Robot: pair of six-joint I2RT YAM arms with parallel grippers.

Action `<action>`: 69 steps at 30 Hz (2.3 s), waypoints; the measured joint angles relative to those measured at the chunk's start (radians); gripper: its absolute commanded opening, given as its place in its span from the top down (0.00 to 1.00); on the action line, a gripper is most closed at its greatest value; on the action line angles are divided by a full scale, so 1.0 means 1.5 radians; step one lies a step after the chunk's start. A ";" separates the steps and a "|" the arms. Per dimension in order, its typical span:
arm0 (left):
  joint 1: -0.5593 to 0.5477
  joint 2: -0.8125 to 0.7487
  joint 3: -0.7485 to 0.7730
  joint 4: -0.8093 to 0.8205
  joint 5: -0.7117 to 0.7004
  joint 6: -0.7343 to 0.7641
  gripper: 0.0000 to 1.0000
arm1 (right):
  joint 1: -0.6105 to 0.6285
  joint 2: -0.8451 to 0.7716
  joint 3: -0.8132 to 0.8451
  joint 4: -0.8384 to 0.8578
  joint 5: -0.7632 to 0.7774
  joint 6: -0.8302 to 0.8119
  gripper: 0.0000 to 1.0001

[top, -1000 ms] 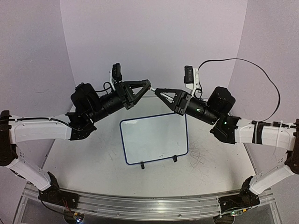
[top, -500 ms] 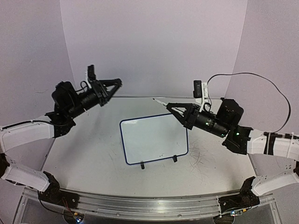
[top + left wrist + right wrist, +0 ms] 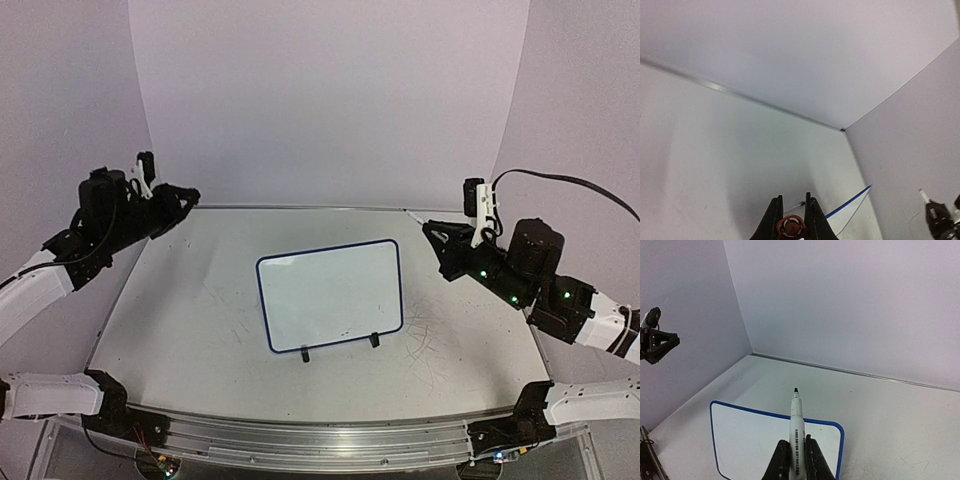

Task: Write a sentence on the whiteboard
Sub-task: Put down the pen cap at the corner of the board, then hold the whiteboard at the center of the board.

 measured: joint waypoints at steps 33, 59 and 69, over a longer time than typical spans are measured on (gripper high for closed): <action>0.000 0.377 -0.138 -0.259 0.206 0.063 0.73 | 0.000 0.040 0.048 -0.062 -0.055 -0.010 1.00; -0.002 0.030 -0.136 -0.222 0.095 0.053 0.17 | 0.000 -0.004 0.013 -0.060 0.054 0.062 1.00; -0.002 -0.001 -0.239 0.107 0.213 0.054 0.11 | 0.000 0.035 0.033 -0.124 0.064 0.076 1.00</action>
